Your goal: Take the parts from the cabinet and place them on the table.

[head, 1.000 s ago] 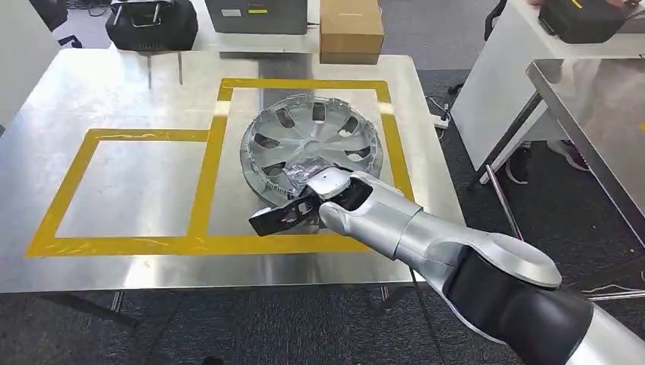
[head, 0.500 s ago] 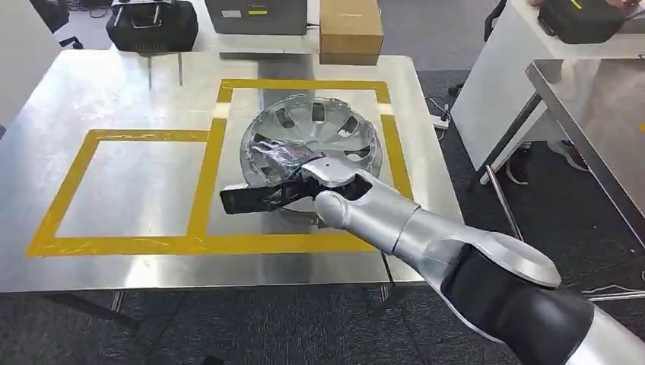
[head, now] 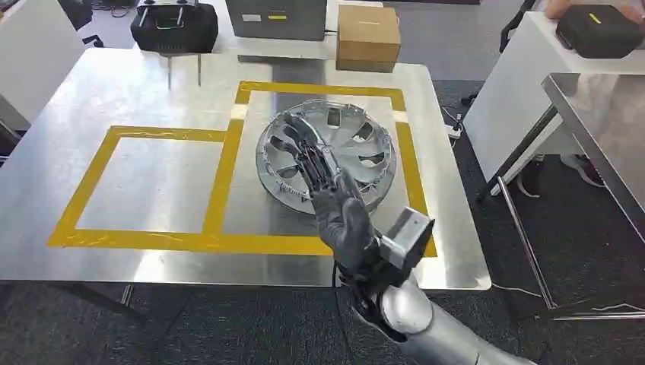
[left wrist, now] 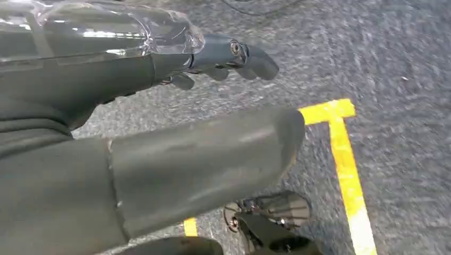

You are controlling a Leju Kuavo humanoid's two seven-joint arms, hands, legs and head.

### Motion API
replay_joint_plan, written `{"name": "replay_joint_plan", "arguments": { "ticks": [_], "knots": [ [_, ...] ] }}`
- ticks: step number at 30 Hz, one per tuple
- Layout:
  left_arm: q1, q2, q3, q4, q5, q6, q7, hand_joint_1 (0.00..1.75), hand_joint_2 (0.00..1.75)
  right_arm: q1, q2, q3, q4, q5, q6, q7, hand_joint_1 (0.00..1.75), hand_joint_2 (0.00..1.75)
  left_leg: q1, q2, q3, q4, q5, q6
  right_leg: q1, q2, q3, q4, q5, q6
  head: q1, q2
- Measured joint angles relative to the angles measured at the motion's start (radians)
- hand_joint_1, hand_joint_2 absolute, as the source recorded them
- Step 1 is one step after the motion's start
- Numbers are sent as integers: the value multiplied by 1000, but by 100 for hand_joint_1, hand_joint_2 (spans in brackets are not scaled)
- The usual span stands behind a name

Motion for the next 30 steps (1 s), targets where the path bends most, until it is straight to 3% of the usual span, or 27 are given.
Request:
{"name": "replay_joint_plan", "arguments": {
  "ticks": [1,3,4,5,8,9,11,13,14,15,16,17,19,20,21,24,25,26,28,29,30],
  "knots": [
    [1,2,5,0,0,2,0,0,0,46,-9,-14,-39,-2,10,-23,0,0,-3,-5,1,0,-1,0,1,0,14,-36,36,-6,1,0],
    [1,5,13,-1,0,5,0,0,0,125,-25,-46,-104,-3,20,-62,0,0,-8,-9,9,0,-6,-3,3,-1,81,-194,132,-26,6,0],
    [3,5,16,-1,0,6,0,0,0,150,-29,-56,-123,-2,21,-68,0,0,-8,-9,10,-1,-9,-5,10,-5,105,-253,145,-39,9,0],
    [2,5,18,-1,0,7,0,0,0,173,-34,-65,-139,-2,22,-71,0,0,-18,-8,4,4,-12,-11,14,-8,114,-260,145,-43,0,0],
    [2,9,23,-1,0,10,0,0,0,219,-42,-88,-192,-2,24,-73,0,0,-10,11,-3,0,-7,-27,17,5,110,-275,144,-46,-1,0],
    [2,9,26,-1,0,10,0,0,0,226,-43,-93,-206,-2,24,-73,0,0,-15,14,-4,0,-9,-32,9,5,118,-301,144,-48,-2,0],
    [0,12,32,-2,0,11,0,0,0,237,-46,-98,-228,-2,24,-72,0,0,-12,41,-22,47,-67,-45,3,5,119,-320,156,-53,-15,0],
    [-2,13,36,-2,0,12,0,0,0,256,-48,-107,-243,-11,25,-70,0,0,-2,41,-75,185,-147,-56,2,3,111,-320,164,-54,-31,0],
    [-2,16,37,-2,0,13,0,0,0,267,-49,-113,-246,-19,24,-69,0,0,4,41,-98,245,-171,-61,2,2,105,-320,168,-52,-34,0],
    [-2,17,39,-2,0,13,0,0,0,277,-51,-115,-246,-27,23,-69,0,0,9,41,-101,263,-170,-67,2,1,99,-319,174,-49,-35,0],
    [-2,18,42,-2,-3,13,0,0,0,287,-53,-118,-246,-35,23,-70,0,0,13,42,-82,236,-147,-72,0,2,91,-318,181,-46,-37,0],
    [-3,18,44,-2,-3,14,0,0,0,293,-55,-120,-246,-41,23,-74,0,0,18,42,-45,173,-110,-77,-2,2,84,-316,186,-41,-39,0],
    [-6,21,44,-2,-7,14,0,0,0,298,-57,-122,-247,-44,23,-81,0,0,26,39,56,-2,-42,-84,-9,5,69,-307,198,-27,-44,0],
    [-10,19,44,-2,-10,13,0,0,0,301,-57,-122,-250,-46,23,-84,0,0,18,27,51,-16,-56,-79,-5,7,67,-306,206,-17,-48,0],
    [-11,19,46,-2,-10,14,0,0,0,301,-58,-123,-255,-44,24,-86,0,0,18,24,46,-19,-34,-62,-6,8,67,-306,212,-11,-49,0],
    [-10,21,55,-2,-10,14,0,0,0,302,-58,-123,-258,-46,31,-87,0,0,11,25,27,-16,-7,-36,-12,11,66,-327,247,5,-45,0],
    [-12,20,59,-2,-10,13,0,0,0,301,-58,-123,-258,-53,39,-87,0,0,15,29,11,-18,8,-26,-14,14,56,-325,243,9,-47,0],
    [-15,21,61,-2,-10,13,2,0,0,302,-58,-122,-258,-56,44,-87,0,0,13,31,-4,-16,22,-20,-13,9,40,-305,195,13,-42,0],
    [-16,21,62,-2,-10,13,2,0,0,296,-58,-122,-257,-62,52,-86,0,0,8,36,-36,-16,46,-10,-11,5,18,-171,50,14,-28,0],
    [-14,23,64,-2,-9,11,3,0,0,290,-58,-121,-255,-62,57,-84,0,0,3,39,-50,-16,56,-8,-10,5,14,-95,1,13,-22,0],
    [-14,24,67,-2,-9,10,3,0,0,285,-55,-120,-252,-63,61,-84,0,0,0,42,-64,-13,65,-6,-8,5,16,-43,-13,10,-16,0]
  ]
}}
